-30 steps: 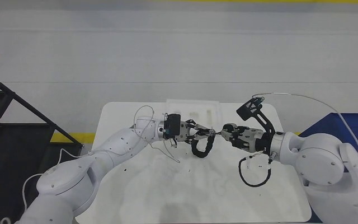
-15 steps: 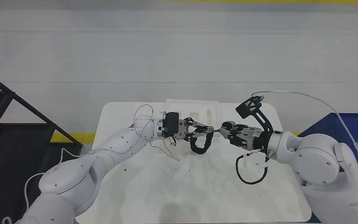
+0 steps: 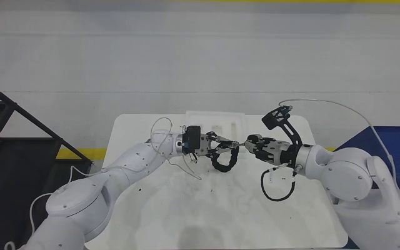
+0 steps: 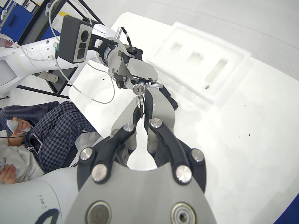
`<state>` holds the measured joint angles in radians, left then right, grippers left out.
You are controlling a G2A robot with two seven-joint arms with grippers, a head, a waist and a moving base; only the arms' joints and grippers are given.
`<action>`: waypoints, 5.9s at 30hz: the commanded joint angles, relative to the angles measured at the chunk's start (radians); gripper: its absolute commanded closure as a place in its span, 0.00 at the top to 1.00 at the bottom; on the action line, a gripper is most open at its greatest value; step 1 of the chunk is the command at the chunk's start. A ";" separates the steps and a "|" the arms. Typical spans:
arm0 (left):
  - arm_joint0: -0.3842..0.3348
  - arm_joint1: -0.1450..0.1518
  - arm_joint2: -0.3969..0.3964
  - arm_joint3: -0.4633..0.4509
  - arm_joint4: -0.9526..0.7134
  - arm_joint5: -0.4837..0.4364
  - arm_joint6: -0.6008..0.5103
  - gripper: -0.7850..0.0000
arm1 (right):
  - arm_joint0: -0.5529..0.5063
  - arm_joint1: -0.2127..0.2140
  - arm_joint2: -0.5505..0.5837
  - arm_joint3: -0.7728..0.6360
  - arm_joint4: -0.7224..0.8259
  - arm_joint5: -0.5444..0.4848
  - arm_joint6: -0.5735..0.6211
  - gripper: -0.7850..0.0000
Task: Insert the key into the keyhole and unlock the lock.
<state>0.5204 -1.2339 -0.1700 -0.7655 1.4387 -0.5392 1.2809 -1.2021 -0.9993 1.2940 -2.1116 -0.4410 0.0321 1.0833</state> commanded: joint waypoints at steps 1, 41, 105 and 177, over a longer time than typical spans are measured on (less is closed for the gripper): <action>0.000 -0.001 0.000 0.001 0.002 -0.001 0.000 0.00 | 0.003 0.000 -0.004 0.003 0.001 0.000 -0.001 0.00; -0.003 -0.005 0.000 0.009 0.008 0.012 0.012 0.00 | 0.026 0.006 -0.037 0.018 0.005 0.010 -0.014 0.00; 0.018 0.026 -0.077 -0.105 -0.138 -0.217 -0.217 0.00 | 0.148 0.026 -0.069 0.145 0.081 -0.446 0.149 1.00; -0.017 0.266 0.000 -0.481 -0.778 -0.473 -0.893 0.00 | 0.353 0.276 -0.307 0.154 -0.534 -1.044 -0.590 0.41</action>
<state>0.5033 -0.9678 -0.1700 -1.2456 0.6612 -1.0123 0.3878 -0.8487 -0.7271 0.9889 -1.9509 -0.9695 -1.0123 0.5018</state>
